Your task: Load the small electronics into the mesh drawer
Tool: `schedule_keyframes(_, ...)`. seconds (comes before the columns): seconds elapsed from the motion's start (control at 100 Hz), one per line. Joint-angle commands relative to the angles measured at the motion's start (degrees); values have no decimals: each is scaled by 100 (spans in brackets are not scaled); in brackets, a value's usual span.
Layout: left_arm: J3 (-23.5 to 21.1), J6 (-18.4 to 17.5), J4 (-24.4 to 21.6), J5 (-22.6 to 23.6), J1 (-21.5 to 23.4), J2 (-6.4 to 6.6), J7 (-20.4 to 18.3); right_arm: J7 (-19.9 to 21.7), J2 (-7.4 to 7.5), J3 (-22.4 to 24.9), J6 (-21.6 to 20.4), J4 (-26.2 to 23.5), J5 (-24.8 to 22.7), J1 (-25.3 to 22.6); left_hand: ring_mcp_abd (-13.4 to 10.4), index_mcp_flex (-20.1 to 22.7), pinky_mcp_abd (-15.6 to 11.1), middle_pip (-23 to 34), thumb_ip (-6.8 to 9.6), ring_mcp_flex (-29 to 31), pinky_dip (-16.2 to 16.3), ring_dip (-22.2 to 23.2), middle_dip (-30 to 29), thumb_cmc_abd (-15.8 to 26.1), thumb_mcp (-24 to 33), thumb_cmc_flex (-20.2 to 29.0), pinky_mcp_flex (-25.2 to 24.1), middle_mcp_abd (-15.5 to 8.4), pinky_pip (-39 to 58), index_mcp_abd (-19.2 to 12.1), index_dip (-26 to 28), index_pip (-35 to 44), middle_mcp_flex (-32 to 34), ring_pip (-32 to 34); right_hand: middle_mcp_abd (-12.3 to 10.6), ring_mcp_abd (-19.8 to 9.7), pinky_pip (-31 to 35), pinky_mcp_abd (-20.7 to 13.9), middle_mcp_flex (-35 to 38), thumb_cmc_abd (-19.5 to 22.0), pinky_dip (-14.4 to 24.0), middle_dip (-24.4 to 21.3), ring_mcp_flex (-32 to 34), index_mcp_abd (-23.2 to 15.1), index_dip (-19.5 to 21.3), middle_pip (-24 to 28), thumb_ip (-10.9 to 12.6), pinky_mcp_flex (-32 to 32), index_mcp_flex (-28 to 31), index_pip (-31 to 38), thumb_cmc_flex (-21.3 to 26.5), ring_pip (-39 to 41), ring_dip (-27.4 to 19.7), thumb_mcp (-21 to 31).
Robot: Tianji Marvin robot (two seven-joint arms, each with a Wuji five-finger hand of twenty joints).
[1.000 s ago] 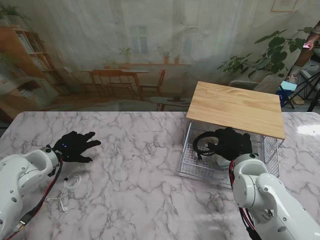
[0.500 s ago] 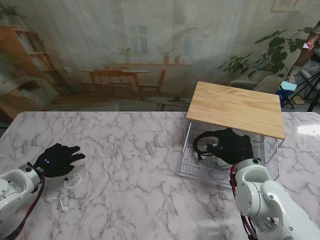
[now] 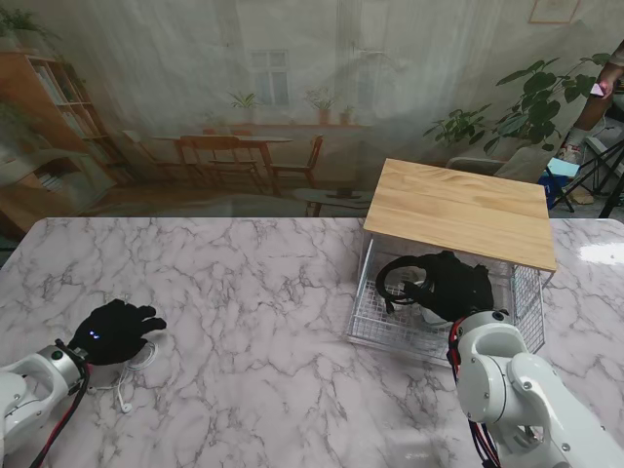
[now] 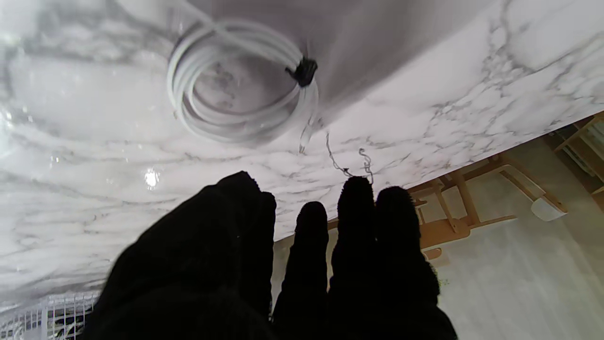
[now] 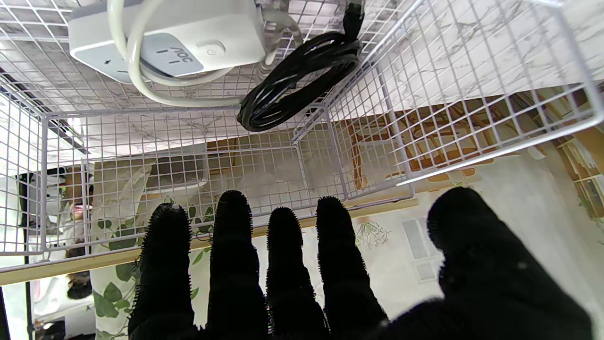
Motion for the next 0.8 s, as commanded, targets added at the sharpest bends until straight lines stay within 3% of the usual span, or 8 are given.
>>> schedule_keyframes(0.0,25,68,107,5,45,29,-87,-8,-17,-19,52,-15,3,-36,48,123,-239,140,-212,72,103,133,167,-139,213,60,31,62,185,116,-6,72,159,172,14,58,-89,86,-1,81,-17,-17,-60,-169,45,-62,116,-120,-1,63,-51,-331,-24,0)
schedule_keyframes(0.08,30,133,162,49,38,43,-68,-16,-18,-30,67,-12,5,-30,64,272,-216,180,-260,110,118,179,228,-155,136,-2,43,44,228,147,-26,96,247,191,25,50,-91,90,3,80,-15,-15,-55,-178,46,-58,115,-117,-5,71,-54,-329,-23,8)
schedule_keyframes(0.14,35,164,197,61,34,48,-55,-29,-21,-37,72,-6,11,-25,65,371,-196,188,-467,117,141,283,350,-178,-98,54,20,13,291,116,-91,45,277,195,20,51,-92,90,-3,80,-14,-15,-59,-177,47,-57,114,-116,-8,76,-55,-330,-23,12)
schedule_keyframes(0.25,93,247,293,120,12,69,29,-53,-24,-56,88,16,35,-10,40,374,-212,172,-566,73,145,320,386,-278,-262,-31,-29,-10,297,15,-109,21,233,183,22,47,-95,88,-10,84,-12,-14,-60,-173,47,-56,113,-119,-13,83,-59,-330,-23,21)
schedule_keyframes(0.28,122,277,326,127,-1,73,54,-56,-25,-63,94,23,42,-5,39,347,-212,166,-672,51,154,365,433,-262,-405,42,-47,-7,313,2,-134,-36,203,177,20,53,-95,88,-9,82,-12,-13,-61,-173,48,-54,113,-119,-10,87,-56,-329,-23,24)
schedule_keyframes(0.52,312,437,527,132,-124,92,167,-77,-28,-87,91,60,83,25,101,-228,-195,-237,-718,-89,157,319,132,-105,-586,137,-110,62,296,-189,-407,-541,-243,74,14,53,-99,91,-6,77,-7,-9,-59,-185,52,-42,110,-120,-8,112,-69,-319,-20,42)
schedule_keyframes(0.72,368,465,574,81,-168,86,110,-111,-32,-88,64,85,110,44,132,-97,-184,-570,-744,-63,155,15,-471,53,-733,329,-91,-50,287,-303,-527,-524,-400,-137,17,46,-101,92,4,70,-3,-6,-55,-182,54,-33,109,-121,-6,135,-78,-314,-20,62)
schedule_keyframes(0.79,419,487,620,60,-206,87,96,-113,-32,-92,62,91,118,52,123,172,-182,-488,-760,-47,155,-17,-492,107,-751,366,-55,-56,295,-250,-378,-223,-322,-114,17,42,-102,91,-4,69,-2,-5,-48,-185,53,-33,108,-122,-8,140,-78,-311,-19,69)
